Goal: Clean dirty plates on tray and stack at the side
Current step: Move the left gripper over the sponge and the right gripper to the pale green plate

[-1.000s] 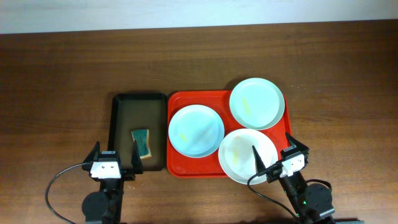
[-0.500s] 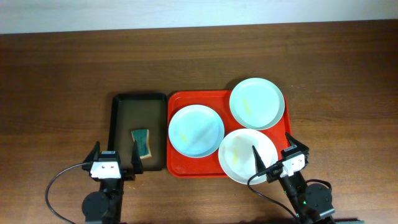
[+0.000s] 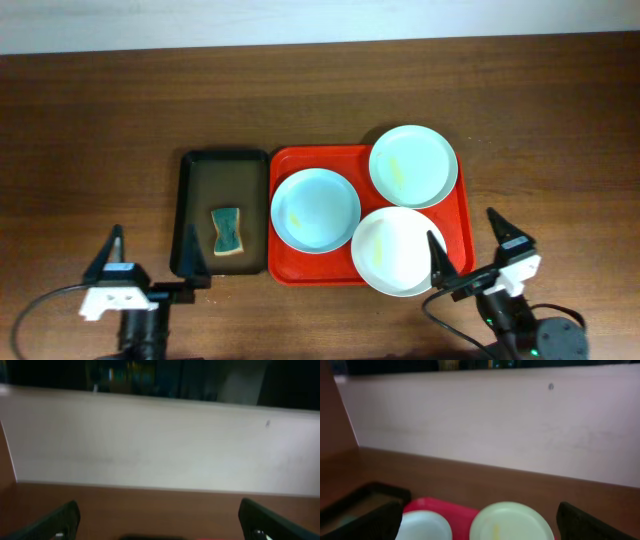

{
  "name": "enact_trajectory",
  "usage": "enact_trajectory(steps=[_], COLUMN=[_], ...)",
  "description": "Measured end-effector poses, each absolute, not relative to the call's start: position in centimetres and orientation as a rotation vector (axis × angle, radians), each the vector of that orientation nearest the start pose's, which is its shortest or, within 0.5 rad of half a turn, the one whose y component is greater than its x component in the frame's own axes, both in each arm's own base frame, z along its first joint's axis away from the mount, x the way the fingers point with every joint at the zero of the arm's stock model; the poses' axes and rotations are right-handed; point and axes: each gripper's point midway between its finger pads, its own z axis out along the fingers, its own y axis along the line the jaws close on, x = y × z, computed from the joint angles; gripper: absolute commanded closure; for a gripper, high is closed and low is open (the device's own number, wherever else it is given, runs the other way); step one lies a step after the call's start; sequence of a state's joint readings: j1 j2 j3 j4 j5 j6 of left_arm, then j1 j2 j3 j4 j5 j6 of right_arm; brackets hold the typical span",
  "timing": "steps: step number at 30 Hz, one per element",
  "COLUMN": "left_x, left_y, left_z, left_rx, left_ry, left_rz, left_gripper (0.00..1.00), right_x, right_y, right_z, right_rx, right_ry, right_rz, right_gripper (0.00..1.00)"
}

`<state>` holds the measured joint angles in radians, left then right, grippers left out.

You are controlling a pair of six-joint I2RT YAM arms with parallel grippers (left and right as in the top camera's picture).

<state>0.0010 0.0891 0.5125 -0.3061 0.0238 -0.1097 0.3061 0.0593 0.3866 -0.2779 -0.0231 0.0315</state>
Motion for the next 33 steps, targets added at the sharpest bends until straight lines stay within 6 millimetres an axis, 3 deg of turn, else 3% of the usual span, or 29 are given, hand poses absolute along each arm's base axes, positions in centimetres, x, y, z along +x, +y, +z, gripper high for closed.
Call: enact_trajectory(steps=[1,4,5,6,7,9,10,13,16,17,18,19,20,21,23,24,25,29,33], left_x=[19.4,19.2,20.1,20.3,20.3,22.3,23.0,25.0,25.8,25.7,26.0,25.9,26.1,26.1,26.2,26.1,26.0,25.9,26.2], left_y=[-0.4,-0.5,-0.5,-0.5,-0.9,-1.9,-2.2,-2.9,-2.9,-2.9,-2.9,-2.8,-2.8,-2.8,-2.7,-2.7,-2.6,-2.5,-2.4], left_z=[33.9,36.9,38.5,38.0,36.7,37.8,37.2,32.5,28.0,26.5,25.4,24.4,23.9,23.5,22.8,22.7,22.7,22.4,20.2], left_rx=[-0.062,-0.067,-0.071,-0.071,-0.064,-0.033,-0.03,-0.049,-0.08,-0.095,-0.102,-0.117,-0.122,-0.126,-0.131,-0.132,-0.134,-0.137,-0.141], left_ry=[1.455,1.556,1.613,1.646,1.783,1.919,1.998,2.327,2.561,2.644,2.698,2.751,2.774,2.793,2.832,2.837,2.842,2.849,2.868], left_rz=[-0.107,-0.11,-0.109,-0.111,-0.129,-0.186,-0.203,-0.251,-0.265,-0.26,-0.26,-0.259,-0.258,-0.258,-0.253,-0.248,-0.242,-0.231,-0.227], left_gripper=[0.01,0.01,0.01,0.01,0.01,0.01,0.01,0.01,0.05,0.34,0.83,0.98,1.0,1.0,1.0,1.0,1.0,0.99,0.91], right_x=[20.2,20.3,21.5,21.4,22.4,23.9,24.7,27.0,29.3,29.5,29.5,29.3,29.4,29.4,29.8,30.0,30.1,30.6,31.1], right_y=[6.8,6.8,7.2,7.2,7.9,8.6,9.2,11.7,13.9,14.8,15.4,15.7,15.9,16.1,16.3,16.2,15.9,15.3,15.2], right_z=[28.8,32.5,31.3,30.2,30.5,31.4,31.5,30.9,28.2,26.3,24.8,24.1,23.6,23.0,21.2,20.4,19.7,17.7,15.0], right_rx=[-0.216,-0.187,-0.196,-0.207,-0.228,-0.246,-0.261,-0.323,-0.364,-0.381,-0.392,-0.395,-0.397,-0.396,-0.348,-0.297,-0.253,-0.134,-0.086], right_ry=[1.507,1.579,1.713,1.822,1.962,2.069,2.128,2.276,2.394,2.469,2.532,2.564,2.586,2.611,2.685,2.727,2.761,2.846,2.93], right_rz=[0.299,0.325,0.319,0.311,0.312,0.316,0.329,0.419,0.512,0.561,0.608,0.632,0.644,0.657,0.675,0.665,0.642,0.586,0.552], right_gripper=[0.02,0.02,0.02,0.02,0.01,0.02,0.02,0.02,0.02,0.03,0.39,0.66,0.85,0.96,0.96,0.89,0.64,0.59,0.58])
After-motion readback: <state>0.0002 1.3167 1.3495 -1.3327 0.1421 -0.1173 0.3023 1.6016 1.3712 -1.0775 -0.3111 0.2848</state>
